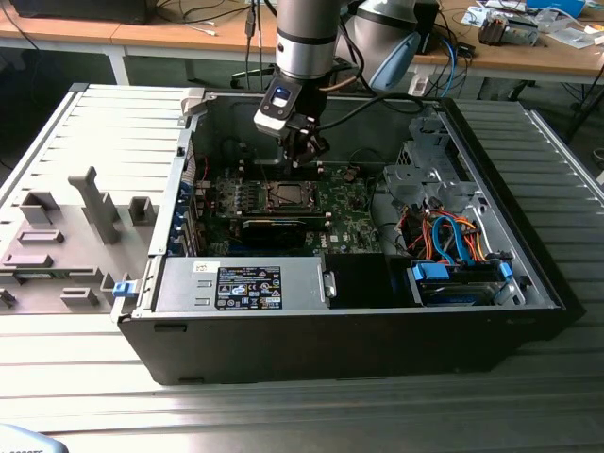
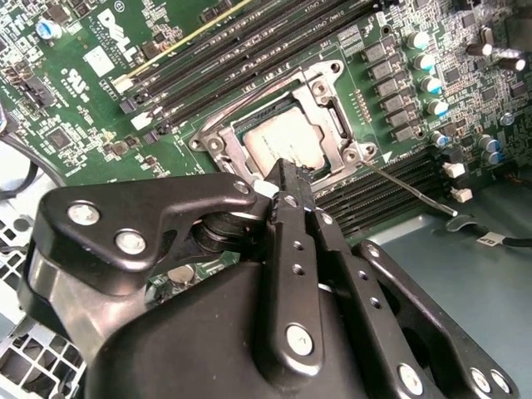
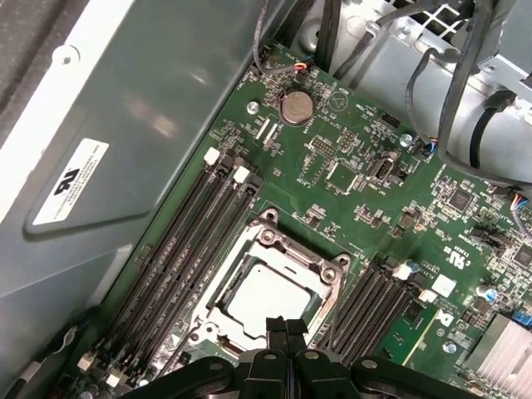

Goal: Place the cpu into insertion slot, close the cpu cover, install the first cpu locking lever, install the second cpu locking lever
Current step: 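Install the first cpu locking lever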

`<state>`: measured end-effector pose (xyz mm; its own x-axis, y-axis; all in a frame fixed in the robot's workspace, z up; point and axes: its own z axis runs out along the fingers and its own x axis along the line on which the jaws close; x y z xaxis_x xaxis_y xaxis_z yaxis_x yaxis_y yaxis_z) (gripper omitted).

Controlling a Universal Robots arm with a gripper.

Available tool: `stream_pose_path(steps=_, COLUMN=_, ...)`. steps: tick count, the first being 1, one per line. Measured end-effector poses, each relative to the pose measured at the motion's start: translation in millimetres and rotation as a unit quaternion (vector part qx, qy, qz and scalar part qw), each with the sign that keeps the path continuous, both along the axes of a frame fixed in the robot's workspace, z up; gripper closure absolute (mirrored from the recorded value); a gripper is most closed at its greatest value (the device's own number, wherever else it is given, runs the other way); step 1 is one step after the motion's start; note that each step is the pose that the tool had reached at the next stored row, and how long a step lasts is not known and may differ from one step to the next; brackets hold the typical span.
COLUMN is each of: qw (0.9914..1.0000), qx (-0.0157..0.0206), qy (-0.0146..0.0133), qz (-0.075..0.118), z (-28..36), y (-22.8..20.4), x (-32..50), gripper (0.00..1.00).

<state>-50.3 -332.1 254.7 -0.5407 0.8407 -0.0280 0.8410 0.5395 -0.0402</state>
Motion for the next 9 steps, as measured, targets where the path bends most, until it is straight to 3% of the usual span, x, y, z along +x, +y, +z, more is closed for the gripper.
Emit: stream_pose_path(steps=9, qw=0.99994, qx=0.0000, qy=0.0000, qz=0.011, z=0.0, y=0.0, x=0.0, gripper=0.89)
